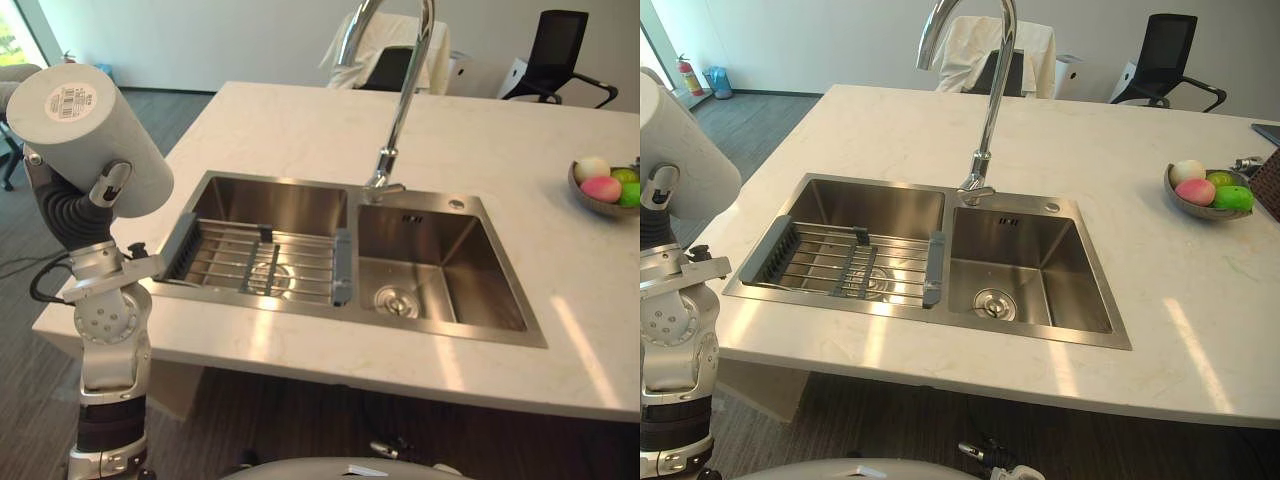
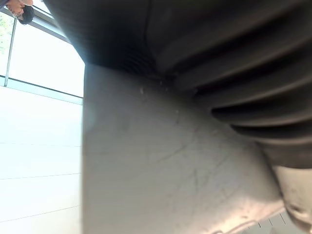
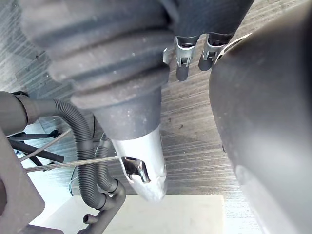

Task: Walk over to the sink, pick up the cup, carry it to the dishwasher, place the cup inside the dishwasher, then close the dishwasher door

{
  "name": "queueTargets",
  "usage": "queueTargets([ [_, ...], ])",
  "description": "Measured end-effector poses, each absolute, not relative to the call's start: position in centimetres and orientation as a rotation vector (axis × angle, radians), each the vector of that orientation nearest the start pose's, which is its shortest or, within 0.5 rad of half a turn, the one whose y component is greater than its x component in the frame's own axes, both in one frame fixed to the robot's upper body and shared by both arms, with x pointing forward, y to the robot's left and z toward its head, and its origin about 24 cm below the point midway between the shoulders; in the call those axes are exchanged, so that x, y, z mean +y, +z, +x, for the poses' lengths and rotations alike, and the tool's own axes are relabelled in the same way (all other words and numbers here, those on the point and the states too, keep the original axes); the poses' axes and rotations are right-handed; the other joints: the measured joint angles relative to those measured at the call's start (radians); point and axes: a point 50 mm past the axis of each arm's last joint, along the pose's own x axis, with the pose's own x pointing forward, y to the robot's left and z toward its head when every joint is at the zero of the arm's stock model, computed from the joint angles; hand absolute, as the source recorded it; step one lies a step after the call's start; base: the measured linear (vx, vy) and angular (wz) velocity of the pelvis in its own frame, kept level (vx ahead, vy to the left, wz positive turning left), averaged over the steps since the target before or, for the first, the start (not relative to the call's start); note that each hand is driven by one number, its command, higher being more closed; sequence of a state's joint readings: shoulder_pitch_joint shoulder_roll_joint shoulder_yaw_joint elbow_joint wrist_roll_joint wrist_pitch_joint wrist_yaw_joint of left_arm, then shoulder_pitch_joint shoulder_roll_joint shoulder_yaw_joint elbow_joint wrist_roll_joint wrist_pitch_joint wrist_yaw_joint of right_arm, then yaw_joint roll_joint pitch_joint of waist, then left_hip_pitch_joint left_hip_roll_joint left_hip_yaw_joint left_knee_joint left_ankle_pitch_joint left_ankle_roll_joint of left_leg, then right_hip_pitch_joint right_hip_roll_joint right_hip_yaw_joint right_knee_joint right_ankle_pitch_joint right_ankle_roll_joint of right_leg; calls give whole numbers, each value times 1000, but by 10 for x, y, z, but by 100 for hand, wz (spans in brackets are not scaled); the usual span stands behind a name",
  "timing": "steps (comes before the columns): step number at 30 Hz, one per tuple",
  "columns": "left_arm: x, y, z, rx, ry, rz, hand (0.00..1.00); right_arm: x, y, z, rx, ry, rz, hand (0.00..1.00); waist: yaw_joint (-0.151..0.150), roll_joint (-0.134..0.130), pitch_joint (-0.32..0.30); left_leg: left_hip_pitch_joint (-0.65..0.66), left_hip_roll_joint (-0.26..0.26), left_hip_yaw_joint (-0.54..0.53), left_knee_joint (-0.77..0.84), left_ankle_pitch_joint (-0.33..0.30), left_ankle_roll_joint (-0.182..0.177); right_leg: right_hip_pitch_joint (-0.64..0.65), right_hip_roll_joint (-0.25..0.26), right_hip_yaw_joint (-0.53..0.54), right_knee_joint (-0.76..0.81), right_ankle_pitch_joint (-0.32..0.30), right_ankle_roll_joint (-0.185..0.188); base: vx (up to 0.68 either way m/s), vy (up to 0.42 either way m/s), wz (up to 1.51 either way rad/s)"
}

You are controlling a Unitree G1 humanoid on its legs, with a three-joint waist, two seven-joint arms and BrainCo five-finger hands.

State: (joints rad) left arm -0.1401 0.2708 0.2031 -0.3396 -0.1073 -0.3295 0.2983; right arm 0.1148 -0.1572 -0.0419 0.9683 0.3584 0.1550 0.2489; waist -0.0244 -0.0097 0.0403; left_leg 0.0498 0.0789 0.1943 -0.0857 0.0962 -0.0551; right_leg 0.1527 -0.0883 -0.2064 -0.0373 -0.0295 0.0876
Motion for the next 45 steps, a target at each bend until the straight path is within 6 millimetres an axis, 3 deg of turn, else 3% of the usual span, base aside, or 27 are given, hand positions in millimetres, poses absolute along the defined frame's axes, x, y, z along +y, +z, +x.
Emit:
queueTargets([
  [4,224,197,230,-872,365,68,100,-201,-158,87,1146,-99,380,0,-3,2,-3,2,5,19,1,-1,-1,-14,6,34,-8,13,-4,-12,-3,-23],
  [9,224,196,230,-874,390,43,100,-203,-159,76,1149,-113,380,0,-38,2,-3,7,3,-1,8,-3,-3,0,7,15,-19,14,-5,-7,-6,5],
  [12,230,190,225,-857,445,48,100,-205,-160,64,1169,-102,357,0,-33,0,5,-19,5,-41,107,-56,-7,32,6,-22,-2,-10,-7,4,-16,35],
  [14,236,179,218,-819,507,54,100,-208,-158,65,1164,-67,321,0,-29,18,15,-71,2,-112,199,-88,-6,44,7,-66,54,-45,-7,3,-40,85],
  [17,240,175,203,-813,559,49,100,-211,-158,66,1176,-63,297,0,5,27,31,-159,-31,-283,213,-26,-32,12,14,-222,166,-127,-32,-101,-110,189],
  [18,240,175,200,-813,565,48,100,-216,-160,63,1187,-96,307,0,29,38,46,-188,-50,-316,153,64,-61,7,26,-285,176,-151,-54,-196,-117,270],
  [19,241,174,199,-813,574,39,100,-226,-160,61,1187,-150,320,0,53,43,68,-193,-47,-235,85,13,-19,9,12,-391,171,-149,-64,-287,-72,269],
  [20,242,174,197,-814,583,40,100,-231,-160,63,1186,-179,326,0,68,46,90,-228,-40,-138,134,-34,63,10,-6,-449,178,-151,-65,-254,2,258],
  [21,244,178,194,-834,595,45,100,-239,-158,67,1168,-216,330,0,88,35,116,-285,-47,55,320,-101,160,11,-70,-550,202,-157,-61,-230,-7,241],
  [22,245,183,190,-865,604,50,100,-246,-156,70,1144,-241,328,0,94,23,125,-286,-50,187,468,-155,198,23,-121,-638,204,-155,-63,-133,-37,236],
  [25,236,199,180,-964,555,50,100,-248,-156,70,1133,-251,335,0,78,35,114,-180,7,321,564,-277,175,68,-162,-843,205,-147,-60,-35,-7,227],
  [26,228,203,179,-996,506,35,100,-247,-156,69,1127,-253,339,0,64,51,94,-132,63,385,543,-295,158,78,-166,-946,223,-138,-45,60,64,288],
  [28,213,204,188,-998,403,5,100,-253,-155,66,1116,-298,360,0,54,92,74,-67,130,530,441,-208,125,97,-173,-1075,284,-135,-39,97,148,306],
  [29,204,200,197,-973,343,-31,100,-259,-155,58,1132,-350,364,0,50,121,66,-45,96,557,351,-200,126,129,-249,-1137,410,-135,-40,97,287,265],
  [30,199,197,203,-943,309,-65,100,-268,-152,58,1122,-401,330,0,51,118,71,-23,56,566,301,-193,146,133,-370,-1161,651,-126,-85,87,358,275],
  [31,199,195,206,-927,287,-93,100,-275,-147,68,1084,-411,323,0,53,122,74,-6,42,509,239,-195,149,121,-412,-1170,711,-212,12,28,276,191],
  [32,202,196,207,-924,287,-107,100,-271,-146,80,1053,-393,328,0,58,119,84,2,32,471,197,-182,129,87,-408,-1176,650,-238,25,16,155,174],
  [33,203,196,210,-905,257,-113,100,-264,-144,93,1019,-371,338,0,60,63,92,5,5,418,182,-176,119,54,-405,-1167,530,-176,-72,14,31,134],
  [34,202,196,211,-894,233,-110,100,-255,-145,98,1009,-348,353,0,60,39,101,1,-12,386,193,-183,111,41,-407,-1144,473,-95,-148,44,27,193],
  [35,191,186,216,-834,169,-141,100,-249,-145,98,1024,-317,343,0,55,31,103,-13,-13,298,230,-200,90,71,-400,-990,496,-8,-183,27,88,241],
  [36,175,180,219,-798,78,-156,100,-246,-148,88,1060,-304,334,0,51,47,100,-18,-25,275,248,-200,102,64,-386,-791,535,61,-225,17,126,268],
  [37,167,180,219,-799,29,-163,100,-246,-150,80,1083,-315,342,0,39,72,90,-25,-28,239,236,-212,118,49,-354,-668,543,40,-188,4,90,256],
  [38,160,180,218,-819,-24,-171,100,-243,-152,78,1090,-344,368,0,32,70,84,-42,-35,165,231,-208,111,23,-286,-478,511,-73,-74,72,-52,237],
  [39,154,181,220,-827,-53,-197,100,-236,-152,88,1078,-339,404,0,31,61,85,-48,-53,87,216,-188,119,-17,-196,-301,463,-175,-44,103,-92,225],
  [40,151,177,222,-808,-60,-208,100,-230,-152,96,1079,-321,419,0,42,64,87,-36,-66,47,192,-174,116,-71,-136,-185,426,-222,-37,145,-107,146],
  [42,149,169,226,-767,-56,-215,100,-221,-150,112,1053,-269,406,0,44,66,84,-23,-68,13,181,-173,109,-169,-89,-85,382,-229,-30,131,-93,67],
  [45,124,165,228,-723,-156,-243,100,-217,-142,131,1000,-209,378,0,39,90,98,-16,3,-36,257,-234,66,-303,-36,53,320,-159,-26,119,-146,35],
])
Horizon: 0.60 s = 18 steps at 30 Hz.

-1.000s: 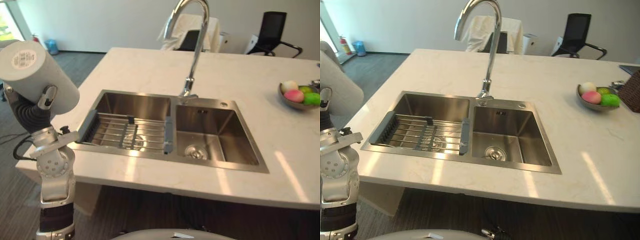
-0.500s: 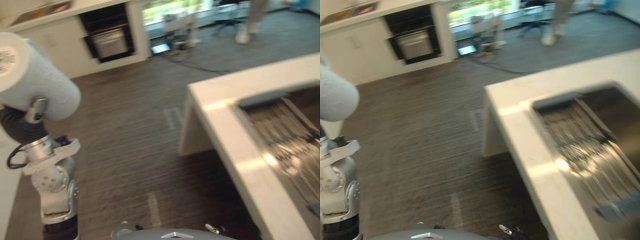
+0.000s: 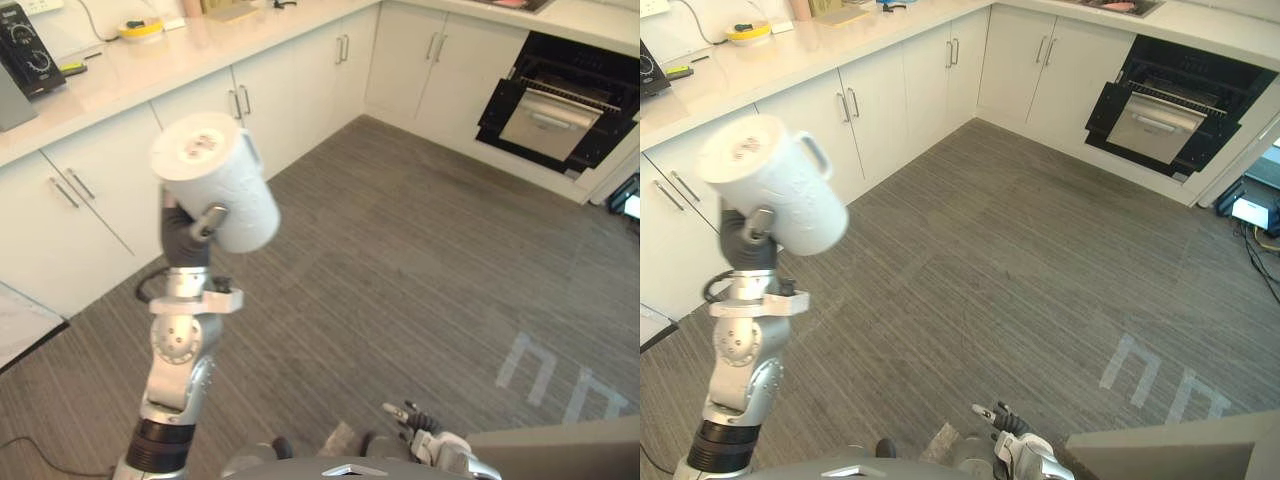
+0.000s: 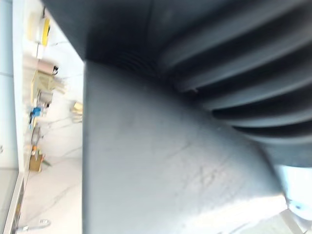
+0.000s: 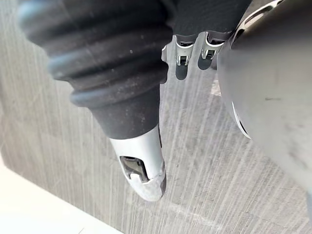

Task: Walk over to the sink, pick up the cup, carry it to the dishwasher, place the cup inside the dishwasher, then close the dishwasher door

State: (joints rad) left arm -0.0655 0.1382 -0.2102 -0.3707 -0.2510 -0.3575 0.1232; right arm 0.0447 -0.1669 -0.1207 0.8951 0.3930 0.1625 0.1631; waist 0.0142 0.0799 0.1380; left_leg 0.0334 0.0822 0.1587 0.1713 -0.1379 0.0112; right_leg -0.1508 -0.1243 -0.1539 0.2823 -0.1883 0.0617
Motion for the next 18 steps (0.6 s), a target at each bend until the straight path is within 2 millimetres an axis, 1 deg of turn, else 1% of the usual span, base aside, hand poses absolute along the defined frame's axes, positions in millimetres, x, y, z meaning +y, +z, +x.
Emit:
queueTargets([
  [1,118,164,228,-717,-186,-250,100,-216,-140,133,991,-203,377,0,-1,7,4,-1,27,-15,35,-31,-11,-11,14,22,-15,26,3,147,-229,31],
  [2,107,163,225,-709,-250,-259,100,-214,-140,134,992,-185,372,0,0,17,11,-3,74,-41,104,-84,-40,-26,26,69,-62,77,17,156,-279,34],
  [3,99,163,222,-706,-303,-261,100,-209,-141,133,1009,-160,362,0,3,-9,4,-4,103,-66,165,-131,-77,-23,22,115,-112,114,35,183,-307,43],
  [4,95,163,221,-708,-328,-261,100,-205,-143,130,1020,-148,370,0,2,-29,1,-8,108,-83,200,-157,-96,-19,14,130,-128,114,34,241,-375,65],
  [5,91,165,217,-720,-378,-251,100,-196,-144,124,1032,-121,381,0,9,-87,-3,-22,109,-114,282,-211,-133,-3,-19,152,-142,51,18,312,-454,56],
  [6,89,164,213,-718,-399,-253,100,-196,-144,123,1030,-122,378,0,20,-92,2,-26,139,-140,350,-256,-159,-2,-7,138,-111,149,65,355,-548,65],
  [7,82,156,208,-678,-427,-283,100,-206,-143,122,1028,-124,360,0,23,-42,4,-30,213,-177,399,-290,-180,1,54,105,-48,184,51,279,-442,43],
  [8,79,155,206,-668,-441,-291,100,-210,-142,123,1023,-120,352,0,21,-30,8,-30,232,-185,405,-295,-181,1,67,90,-26,188,45,223,-318,47],
  [9,75,154,205,-659,-463,-302,100,-213,-141,123,1019,-122,341,0,21,-9,3,-25,248,-185,415,-297,-184,1,73,69,0,190,42,244,-209,34],
  [10,71,156,203,-658,-479,-318,100,-216,-139,124,1015,-115,319,0,22,9,2,-2,260,-151,413,-302,-181,0,76,55,51,171,32,236,-152,18],
  [11,71,157,202,-664,-475,-329,100,-215,-138,126,1015,-106,307,0,24,11,1,15,263,-128,398,-304,-178,-6,76,58,80,150,29,188,-90,-9],
  [12,72,160,199,-677,-466,-347,100,-214,-136,130,1008,-86,297,0,25,13,-4,43,265,-105,375,-308,-184,-26,79,64,130,121,27,168,-113,-41],
  [13,74,165,194,-699,-455,-366,100,-210,-132,139,979,-53,291,0,25,20,-16,76,271,-73,348,-323,-214,-59,79,76,203,76,21,168,-137,-47],
  [14,75,167,192,-709,-452,-369,100,-207,-130,141,969,-40,289,0,24,21,-16,97,276,-58,331,-325,-221,-70,79,81,235,54,19,242,-195,-52],
  [15,78,167,187,-707,-436,-377,100,-201,-129,141,971,-15,293,0,13,14,-36,161,281,-17,272,-301,-210,-71,89,72,265,13,3,220,-135,-37],
  [16,80,166,186,-702,-422,-390,100,-188,-129,141,982,24,308,0,3,12,-55,117,290,-43,371,-259,-127,-66,100,59,265,-6,-11,299,-200,-31],
  [17,79,165,186,-691,-419,-398,100,-183,-129,142,986,46,305,0,2,4,-57,57,293,-73,473,-214,-65,-58,103,60,259,-12,-16,320,-204,-14],
  [18,78,160,187,-649,-410,-412,100,-177,-129,142,998,66,311,0,2,2,-58,-45,315,-92,641,-80,-13,-24,115,56,221,-17,-27,380,-237,-5],
])
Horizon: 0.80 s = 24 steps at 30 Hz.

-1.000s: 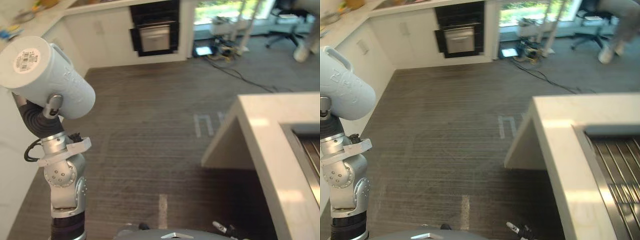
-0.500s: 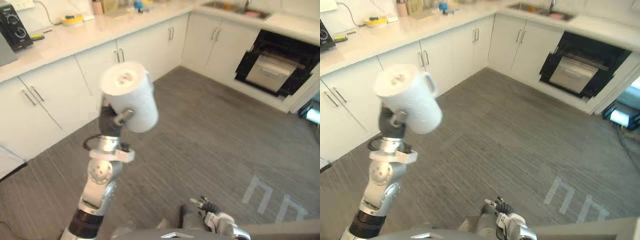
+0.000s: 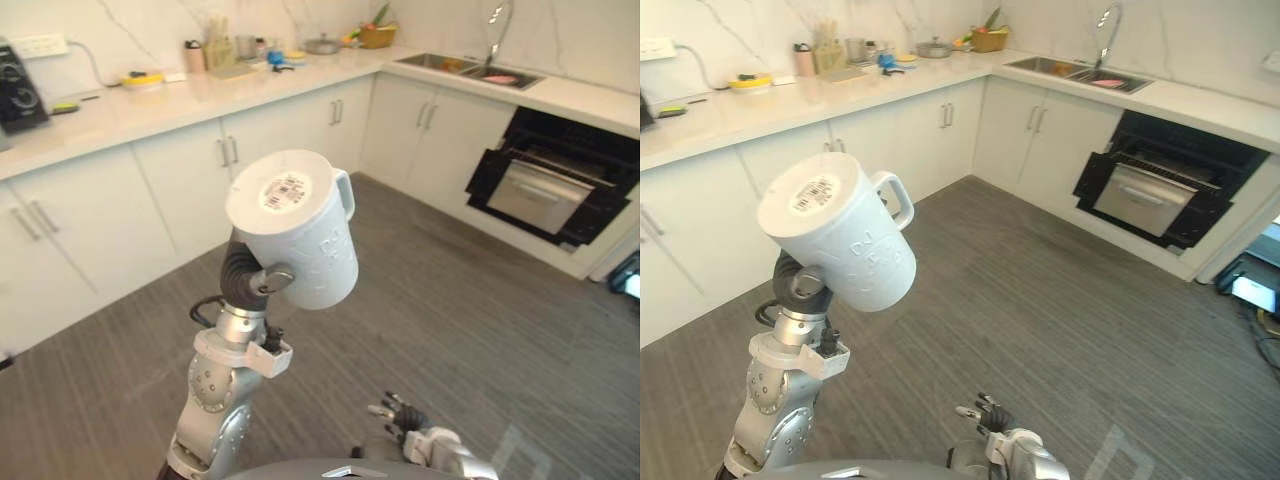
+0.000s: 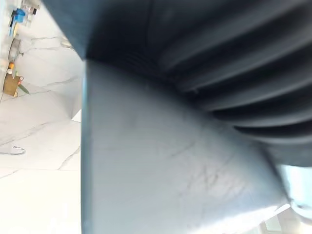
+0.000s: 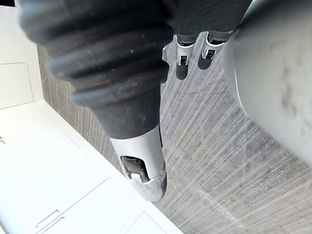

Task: Walk over to the sink, pick up the cup, carry it to the dishwasher, place the cup inside the dishwasher, then close the dishwasher door

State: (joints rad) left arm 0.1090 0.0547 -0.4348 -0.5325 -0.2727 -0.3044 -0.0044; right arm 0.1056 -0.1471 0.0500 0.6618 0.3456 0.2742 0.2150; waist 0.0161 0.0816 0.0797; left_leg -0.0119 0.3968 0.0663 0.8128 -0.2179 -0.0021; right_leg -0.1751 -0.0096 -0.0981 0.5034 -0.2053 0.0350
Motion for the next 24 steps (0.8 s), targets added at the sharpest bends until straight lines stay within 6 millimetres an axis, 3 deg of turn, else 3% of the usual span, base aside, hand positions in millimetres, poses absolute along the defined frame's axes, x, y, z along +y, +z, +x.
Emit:
queueTargets([
  [1,76,155,188,-614,-405,-417,100,-171,-127,143,996,92,304,0,0,6,5,-78,39,-7,129,162,13,60,22,3,-71,3,-19,346,-141,1],
  [2,75,152,189,-600,-400,-419,100,-172,-127,143,998,95,294,0,0,11,9,-116,42,-19,187,211,5,90,30,3,-106,10,-29,373,-50,13],
  [3,74,147,191,-572,-397,-420,100,-175,-127,144,1005,96,272,0,0,28,15,-186,1,-14,295,132,-6,144,32,17,-151,19,-45,401,7,20],
  [4,73,141,194,-544,-396,-414,100,-177,-130,143,1024,96,261,0,1,32,19,-216,-73,3,298,45,9,202,27,34,-195,19,-45,402,12,18],
  [5,73,138,195,-532,-395,-407,100,-177,-132,142,1040,97,255,0,6,32,19,-223,-117,20,261,3,11,231,18,36,-218,17,-43,400,27,-7],
  [6,75,135,196,-519,-397,-391,100,-175,-135,139,1066,114,241,0,21,26,20,-224,-192,51,125,-47,6,270,7,57,-251,10,-37,307,43,-35],
  [7,77,134,196,-517,-388,-386,100,-174,-136,139,1072,123,235,0,31,25,20,-225,-228,53,32,-57,5,281,3,74,-262,5,-34,369,85,-77],
  [8,82,131,196,-507,-367,-374,100,-174,-137,139,1077,137,234,0,42,24,19,-223,-291,25,-203,-37,-22,292,-4,106,-274,-5,-22,432,152,-104],
  [9,85,127,197,-493,-348,-368,100,-174,-139,137,1092,153,226,0,44,25,20,-203,-334,-30,-421,92,-40,298,0,150,-270,-29,-3,361,137,-119],
  [10,87,122,197,-473,-333,-363,100,-173,-141,135,1103,169,211,0,50,17,20,-171,-344,-26,-450,140,-19,305,4,182,-266,-40,4,499,164,-97],
  [11,91,114,197,-433,-317,-338,100,-165,-141,136,1105,206,198,0,34,-20,13,-144,-368,1,-454,121,-18,333,-25,224,-277,-48,12,451,98,-56],
  [12,91,111,198,-422,-312,-332,100,-159,-143,132,1111,226,214,0,23,-58,13,-154,-374,22,-405,91,8,347,-41,231,-296,-56,28,588,121,-35],
  [13,91,111,197,-421,-311,-334,100,-155,-145,126,1126,230,231,0,26,-87,15,-162,-374,40,-372,69,13,357,-51,239,-312,-52,24,303,50,-17],
  [15,89,111,196,-427,-315,-336,100,-152,-149,118,1156,236,236,0,30,-102,9,-155,-374,56,-366,51,16,354,-59,233,-296,-31,19,266,49,-20],
  [16,88,113,196,-438,-317,-339,100,-153,-149,118,1152,234,233,0,33,-99,8,-121,-371,74,-393,37,14,325,-53,214,-208,-26,27,272,64,-25],
  [17,88,114,196,-443,-319,-340,100,-153,-149,120,1149,236,233,0,34,-98,9,-89,-371,77,-422,28,18,295,-51,200,-127,-32,46,187,63,-38],
  [18,86,117,197,-453,-331,-338,100,-154,-147,125,1127,232,228,0,35,-111,23,-14,-382,97,-482,18,25,208,-64,192,105,-29,169,229,57,-34],
  [19,87,117,198,-455,-331,-326,100,-153,-143,133,1086,235,223,0,24,-112,36,50,-398,98,-522,-3,37,107,-89,189,349,36,207,221,31,-25],
  [20,88,117,198,-454,-330,-323,100,-151,-141,136,1070,244,226,0,17,-123,31,76,-407,95,-537,-12,44,66,-100,176,438,35,176,184,-19,-4],
  [21,86,117,198,-450,-327,-323,100,-147,-138,139,1046,259,228,0,7,-125,27,117,-409,89,-558,-25,43,7,-110,144,514,0,104,167,-46,22],
  [23,77,120,197,-459,-356,-337,100,-144,-133,143,1009,276,229,0,-8,-125,23,138,-406,57,-572,-36,38,-65,-113,109,435,-42,75,204,-71,51],
  [24,72,122,197,-465,-374,-349,100,-142,-131,147,993,284,227,0,-21,-120,23,136,-401,27,-582,-37,33,-92,-112,102,281,-51,61,276,-138,75],
])
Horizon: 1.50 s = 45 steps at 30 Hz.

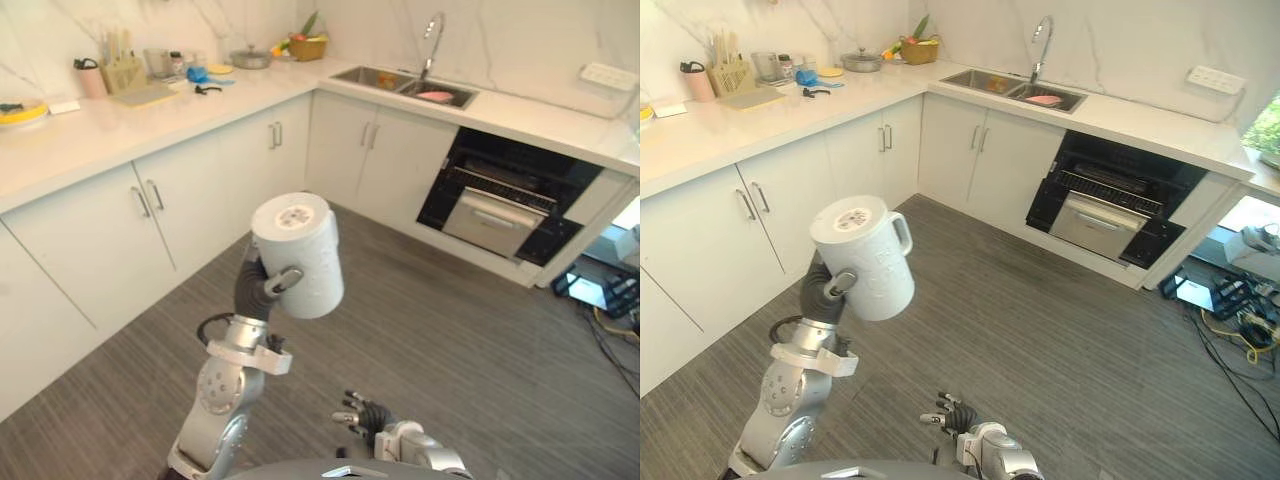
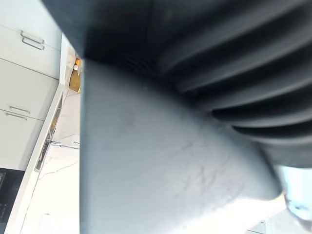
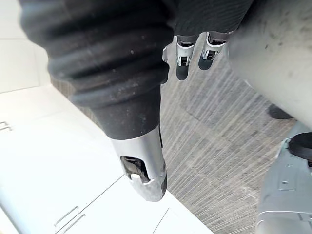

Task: Walk over to the sink, pick up the cup, carry it to the dishwasher, place the cup inside the dishwasher, then close the dishwasher door

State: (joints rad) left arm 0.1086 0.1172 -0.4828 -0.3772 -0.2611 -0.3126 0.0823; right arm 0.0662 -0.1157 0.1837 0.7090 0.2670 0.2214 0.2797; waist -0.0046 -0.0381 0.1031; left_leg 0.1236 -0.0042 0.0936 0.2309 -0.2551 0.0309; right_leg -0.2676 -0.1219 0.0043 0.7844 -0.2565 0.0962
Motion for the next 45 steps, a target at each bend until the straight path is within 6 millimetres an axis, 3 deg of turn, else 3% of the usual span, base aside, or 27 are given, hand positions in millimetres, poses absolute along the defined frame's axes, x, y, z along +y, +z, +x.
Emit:
queueTargets([
  [2,63,125,197,-474,-417,-365,100,-142,-129,149,988,288,225,0,-8,28,0,3,35,-34,8,-18,-30,-4,19,-1,-273,43,-18,332,-176,63],
  [3,60,129,198,-497,-437,-371,100,-140,-129,149,987,299,222,0,-6,44,4,-2,72,-52,54,-50,-66,13,45,29,-450,124,-27,435,-220,50],
  [4,59,134,198,-525,-456,-370,100,-134,-129,146,995,318,228,0,-6,24,7,-17,90,-66,131,-103,-102,66,48,69,-621,240,-43,438,-233,54],
  [5,59,137,197,-541,-469,-368,100,-128,-129,143,999,329,238,0,-6,4,6,-22,89,-66,169,-138,-114,83,30,81,-661,316,-38,394,-288,34],
  [6,55,135,197,-528,-472,-397,100,-132,-127,148,992,338,208,0,4,47,21,-13,153,-72,234,-206,-140,90,89,58,-621,372,7,359,-265,9],
  [7,52,134,195,-518,-485,-412,100,-135,-127,149,997,338,191,0,8,66,14,-18,180,-65,252,-212,-141,96,109,55,-622,361,3,284,-211,-5],
  [8,33,145,174,-588,-623,-468,100,-119,-119,139,969,365,236,0,34,13,17,-26,205,14,242,-222,-155,94,113,13,-621,372,-1,150,-74,-3],
  [14,35,144,175,-584,-612,-473,100,-119,-119,139,968,363,238,0,31,14,14,-22,207,20,229,-218,-154,93,115,14,-624,370,-3,1,-2,-1],
  [18,46,142,182,-588,-570,-495,100,-119,-119,138,965,327,307,0,27,18,-13,7,204,46,147,-182,-164,46,113,2,-562,323,-14,53,-57,-9],
  [21,60,136,193,-577,-516,-509,100,-124,-118,141,929,235,394,0,-9,15,-25,62,209,46,31,-137,-180,11,115,-28,-464,247,-34,120,-141,11],
  [23,76,127,201,-553,-444,-518,100,-131,-115,145,887,178,449,0,-30,42,-38,106,238,73,27,-123,-180,-29,119,-109,-281,125,-92,210,-178,-8],
  [24,81,124,202,-543,-419,-522,100,-132,-116,144,884,159,458,0,-33,40,-36,84,237,71,118,-131,-156,-22,118,-111,-269,76,-79,304,-223,-32],
  [25,89,113,202,-501,-358,-541,100,-136,-117,142,886,126,458,0,-31,58,-29,-21,260,45,378,-105,-21,2,131,-111,-256,45,-93,306,-252,-37],
  [26,98,105,200,-475,-305,-543,100,-139,-115,143,868,106,473,0,-24,62,-27,-144,284,14,631,29,98,39,148,-92,-274,29,-105,297,-228,-41],
  [27,101,102,199,-466,-285,-544,100,-141,-112,145,854,109,466,0,-17,72,-19,-198,295,-12,730,50,61,59,159,-85,-291,26,-114,295,-134,-43],
  [28,106,97,196,-448,-244,-546,100,-147,-112,145,858,100,452,0,-9,106,-15,-286,292,-38,845,16,11,99,181,-73,-325,27,-135,340,-71,-38],
  [29,111,92,196,-436,-217,-538,100,-149,-114,144,872,93,451,0,-11,115,-11,-328,274,-40,846,-15,1,135,183,-70,-353,28,-144,424,-104,-28],
  [31,122,84,198,-418,-180,-509,100,-150,-120,143,906,83,452,0,-6,108,-6,-366,227,-18,657,-54,-31,229,180,-70,-418,42,-153,360,-102,-6],
  [33,129,82,196,-417,-156,-494,100,-152,-124,142,922,73,446,0,2,97,-1,-365,170,-14,402,-42,-53,303,176,-55,-469,38,-158,320,-48,-15],
  [36,136,74,188,-382,-113,-486,100,-162,-130,143,938,47,415,0,23,98,3,-363,59,-143,-19,134,-117,385,172,15,-549,25,-144,389,59,-52],
  [37,136,73,186,-377,-108,-486,100,-164,-130,143,933,40,407,0,34,105,9,-364,57,-177,-64,170,-135,410,181,37,-560,13,-139,340,120,-74],
  [38,137,73,186,-376,-106,-484,100,-165,-130,142,933,36,404,0,39,108,11,-363,57,-190,-79,186,-140,426,184,50,-562,-1,-133,343,159,-77],
  [39,138,73,186,-378,-105,-473,100,-168,-133,139,943,13,394,0,42,98,9,-344,52,-197,-54,267,-137,460,183,90,-551,-37,-124,353,192,-69],
  [41,138,79,188,-403,-124,-465,100,-170,-133,140,933,-19,389,0,43,70,6,-354,28,-164,38,300,-111,477,152,133,-526,-101,-114,368,211,-62],
  [42,139,80,189,-410,-133,-454,100,-171,-133,140,927,-35,393,0,42,57,9,-360,16,-152,79,286,-89,487,138,140,-519,-117,-109,395,209,-40],
  [43,138,82,191,-408,-153,-445,100,-169,-135,135,934,-68,410,0,31,21,-2,-363,-15,-125,133,229,-57,500,104,146,-494,-121,-93,487,221,-34],
  [45,136,87,196,-416,-195,-430,100,-165,-135,136,918,-86,436,0,33,3,3,-335,-17,-91,148,179,-35,401,95,135,-249,-96,-45,394,163,-46],
])
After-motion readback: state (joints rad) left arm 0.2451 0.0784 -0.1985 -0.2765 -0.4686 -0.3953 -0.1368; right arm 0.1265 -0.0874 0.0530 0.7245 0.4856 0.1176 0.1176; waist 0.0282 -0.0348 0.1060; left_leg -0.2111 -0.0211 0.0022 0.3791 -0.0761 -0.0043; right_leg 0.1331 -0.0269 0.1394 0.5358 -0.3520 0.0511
